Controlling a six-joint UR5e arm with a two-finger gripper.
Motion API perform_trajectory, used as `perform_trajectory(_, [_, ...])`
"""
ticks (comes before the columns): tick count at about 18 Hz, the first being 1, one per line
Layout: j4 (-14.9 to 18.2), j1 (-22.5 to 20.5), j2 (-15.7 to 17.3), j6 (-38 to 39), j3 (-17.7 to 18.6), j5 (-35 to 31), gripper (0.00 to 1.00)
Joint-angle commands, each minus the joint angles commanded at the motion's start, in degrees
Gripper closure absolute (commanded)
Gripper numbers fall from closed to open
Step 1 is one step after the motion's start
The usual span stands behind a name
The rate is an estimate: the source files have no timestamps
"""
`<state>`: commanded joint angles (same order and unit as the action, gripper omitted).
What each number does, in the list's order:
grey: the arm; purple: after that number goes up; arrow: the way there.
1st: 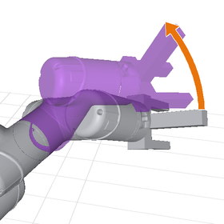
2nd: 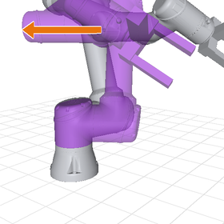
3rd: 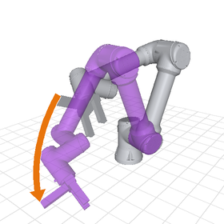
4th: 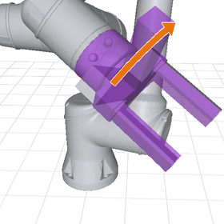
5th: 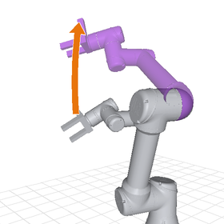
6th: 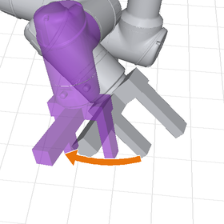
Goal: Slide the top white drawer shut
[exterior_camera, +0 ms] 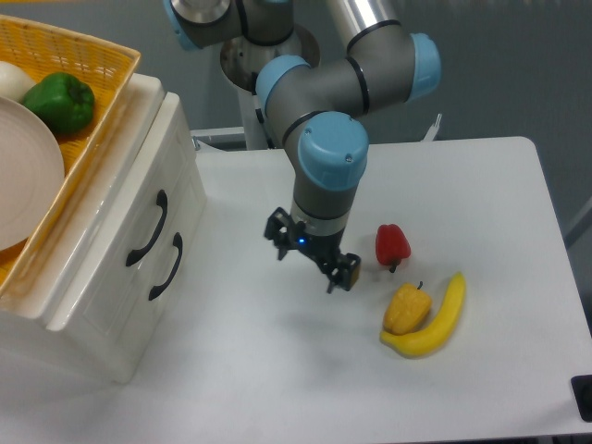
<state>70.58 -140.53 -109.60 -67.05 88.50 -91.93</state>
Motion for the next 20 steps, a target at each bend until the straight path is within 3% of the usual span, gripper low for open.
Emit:
perform_trajectory(4, [-0.2, -3.9, 0.7, -4.9, -0.1, -0.3, 0.0])
perform_trajectory(13, [0.0, -16.2, 1.5, -26.3, -0.4, 0.4, 0.0])
perform_trajectory(20, [0.5, -22.6, 1.7, -34.7, -0.4, 2.1, 0.0])
